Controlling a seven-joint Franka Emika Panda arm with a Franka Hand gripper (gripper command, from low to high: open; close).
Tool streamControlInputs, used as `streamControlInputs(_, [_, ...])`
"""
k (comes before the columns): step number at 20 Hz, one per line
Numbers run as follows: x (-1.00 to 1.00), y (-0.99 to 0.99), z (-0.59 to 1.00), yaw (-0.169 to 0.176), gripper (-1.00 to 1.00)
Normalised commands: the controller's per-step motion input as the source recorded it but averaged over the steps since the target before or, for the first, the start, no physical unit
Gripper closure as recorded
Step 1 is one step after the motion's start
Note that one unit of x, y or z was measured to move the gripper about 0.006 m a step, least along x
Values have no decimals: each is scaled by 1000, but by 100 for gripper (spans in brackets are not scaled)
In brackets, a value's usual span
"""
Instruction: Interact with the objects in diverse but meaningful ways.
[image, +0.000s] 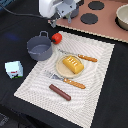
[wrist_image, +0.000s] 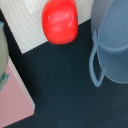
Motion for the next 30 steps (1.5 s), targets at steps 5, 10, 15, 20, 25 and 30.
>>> streamControlInputs(5, [-533, 337, -72, -62, -100])
streamControlInputs(10, [-562, 269, -145, -92, -100])
streamControlInputs(15, [-603, 131, -195, -67, -100])
streamControlInputs(20, [-604, 14, -246, -72, -100])
streamControlInputs(25, [-556, -43, -179, -167, -100])
streamControlInputs(30, [-503, -79, -181, -231, -100])
